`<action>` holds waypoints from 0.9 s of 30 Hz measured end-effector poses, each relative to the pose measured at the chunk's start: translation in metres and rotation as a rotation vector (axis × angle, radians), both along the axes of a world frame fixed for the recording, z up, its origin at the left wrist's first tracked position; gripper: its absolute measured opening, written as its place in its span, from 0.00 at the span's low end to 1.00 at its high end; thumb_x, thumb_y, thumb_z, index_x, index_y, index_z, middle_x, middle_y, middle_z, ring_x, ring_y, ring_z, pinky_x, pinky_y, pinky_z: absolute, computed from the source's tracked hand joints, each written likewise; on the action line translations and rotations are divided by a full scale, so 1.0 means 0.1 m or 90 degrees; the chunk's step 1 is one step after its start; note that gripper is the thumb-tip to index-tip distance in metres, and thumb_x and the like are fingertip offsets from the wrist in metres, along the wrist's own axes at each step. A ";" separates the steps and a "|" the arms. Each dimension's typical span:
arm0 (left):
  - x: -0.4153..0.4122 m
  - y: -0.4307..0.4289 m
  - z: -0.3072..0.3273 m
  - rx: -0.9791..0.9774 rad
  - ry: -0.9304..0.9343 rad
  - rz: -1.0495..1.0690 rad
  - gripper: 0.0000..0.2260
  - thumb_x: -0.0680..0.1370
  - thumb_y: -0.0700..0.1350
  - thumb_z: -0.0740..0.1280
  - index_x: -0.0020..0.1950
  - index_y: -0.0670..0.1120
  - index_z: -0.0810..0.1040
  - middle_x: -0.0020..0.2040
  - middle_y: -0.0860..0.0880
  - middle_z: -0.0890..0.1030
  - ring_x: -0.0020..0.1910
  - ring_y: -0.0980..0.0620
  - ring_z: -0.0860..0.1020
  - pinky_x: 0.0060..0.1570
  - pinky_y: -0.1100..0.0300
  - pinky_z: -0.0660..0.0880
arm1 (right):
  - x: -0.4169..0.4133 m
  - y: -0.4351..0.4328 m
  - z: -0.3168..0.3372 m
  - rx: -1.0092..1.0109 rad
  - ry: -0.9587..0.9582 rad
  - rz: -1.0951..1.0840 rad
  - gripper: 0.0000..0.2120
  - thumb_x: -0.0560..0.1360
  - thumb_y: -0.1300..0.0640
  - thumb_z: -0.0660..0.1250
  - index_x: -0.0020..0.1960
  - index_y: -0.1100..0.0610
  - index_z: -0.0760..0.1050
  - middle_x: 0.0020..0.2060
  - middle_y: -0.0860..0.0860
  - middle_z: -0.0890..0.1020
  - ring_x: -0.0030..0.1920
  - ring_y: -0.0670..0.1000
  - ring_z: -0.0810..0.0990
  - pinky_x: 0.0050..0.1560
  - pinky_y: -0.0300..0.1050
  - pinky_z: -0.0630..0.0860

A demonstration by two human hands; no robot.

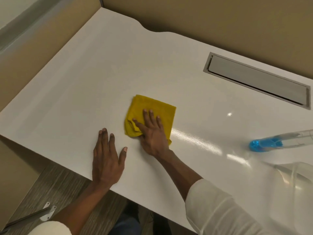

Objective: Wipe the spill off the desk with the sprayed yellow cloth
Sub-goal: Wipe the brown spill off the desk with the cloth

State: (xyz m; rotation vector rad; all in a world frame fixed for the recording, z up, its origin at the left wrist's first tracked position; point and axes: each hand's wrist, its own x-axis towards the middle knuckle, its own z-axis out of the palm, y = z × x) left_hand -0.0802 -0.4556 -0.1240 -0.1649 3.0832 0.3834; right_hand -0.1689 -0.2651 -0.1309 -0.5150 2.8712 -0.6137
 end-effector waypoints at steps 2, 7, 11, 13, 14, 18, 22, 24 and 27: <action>-0.03 -0.06 0.04 0.014 -0.019 -0.008 0.34 0.86 0.61 0.51 0.83 0.38 0.65 0.87 0.38 0.58 0.87 0.39 0.58 0.81 0.38 0.67 | 0.13 0.02 0.00 -0.009 0.004 0.023 0.31 0.80 0.50 0.61 0.82 0.43 0.58 0.84 0.57 0.49 0.84 0.61 0.43 0.81 0.67 0.47; -0.09 -0.09 0.09 0.036 -0.054 -0.016 0.29 0.86 0.55 0.61 0.82 0.37 0.67 0.86 0.37 0.60 0.86 0.38 0.59 0.79 0.36 0.69 | 0.77 0.34 0.04 -0.027 0.009 0.063 0.31 0.82 0.51 0.61 0.82 0.40 0.55 0.85 0.53 0.47 0.84 0.56 0.41 0.83 0.63 0.45; -0.10 -0.02 0.12 0.051 -0.063 0.002 0.30 0.85 0.51 0.65 0.82 0.36 0.65 0.87 0.37 0.58 0.87 0.38 0.57 0.80 0.37 0.66 | 1.25 0.85 0.11 -0.016 -0.001 -0.030 0.31 0.83 0.51 0.58 0.82 0.37 0.51 0.85 0.48 0.45 0.84 0.53 0.40 0.83 0.63 0.46; -0.09 -0.02 0.12 0.070 -0.062 0.010 0.30 0.85 0.51 0.65 0.83 0.36 0.64 0.87 0.38 0.56 0.88 0.39 0.55 0.82 0.37 0.64 | 1.41 1.14 0.14 -0.028 -0.007 -0.111 0.29 0.83 0.50 0.55 0.82 0.37 0.53 0.85 0.48 0.47 0.84 0.54 0.41 0.83 0.63 0.47; -0.08 -0.02 0.11 0.077 -0.058 0.010 0.30 0.85 0.51 0.65 0.83 0.37 0.64 0.88 0.38 0.56 0.88 0.39 0.55 0.82 0.37 0.64 | 1.47 1.27 0.14 -0.034 -0.004 -0.152 0.28 0.83 0.48 0.54 0.82 0.38 0.54 0.85 0.48 0.48 0.85 0.54 0.42 0.83 0.63 0.47; -0.07 -0.07 0.09 0.094 -0.051 0.002 0.31 0.85 0.52 0.65 0.83 0.38 0.64 0.88 0.39 0.56 0.88 0.40 0.55 0.82 0.38 0.63 | 1.46 1.46 0.10 -0.038 0.003 -0.251 0.26 0.83 0.45 0.51 0.81 0.40 0.57 0.85 0.50 0.50 0.85 0.55 0.44 0.82 0.66 0.49; -0.06 -0.11 0.10 0.102 -0.062 0.001 0.32 0.85 0.54 0.63 0.85 0.40 0.61 0.89 0.41 0.53 0.88 0.42 0.53 0.83 0.41 0.60 | 1.10 1.26 0.05 -0.053 -0.005 -0.313 0.28 0.81 0.43 0.52 0.81 0.40 0.59 0.84 0.52 0.50 0.84 0.56 0.43 0.82 0.65 0.47; -0.05 -0.12 0.12 0.106 -0.066 0.000 0.32 0.86 0.55 0.63 0.85 0.40 0.61 0.89 0.42 0.52 0.88 0.42 0.52 0.84 0.42 0.59 | 0.83 1.09 0.06 -0.049 -0.020 -0.318 0.29 0.80 0.43 0.53 0.81 0.40 0.60 0.84 0.53 0.50 0.84 0.58 0.43 0.81 0.66 0.48; -0.06 -0.13 0.13 0.106 -0.075 -0.007 0.32 0.86 0.54 0.63 0.85 0.40 0.61 0.89 0.42 0.52 0.89 0.43 0.52 0.84 0.43 0.59 | 0.44 0.72 0.09 -0.039 -0.047 -0.249 0.31 0.78 0.40 0.50 0.80 0.41 0.61 0.84 0.55 0.51 0.84 0.60 0.44 0.82 0.65 0.47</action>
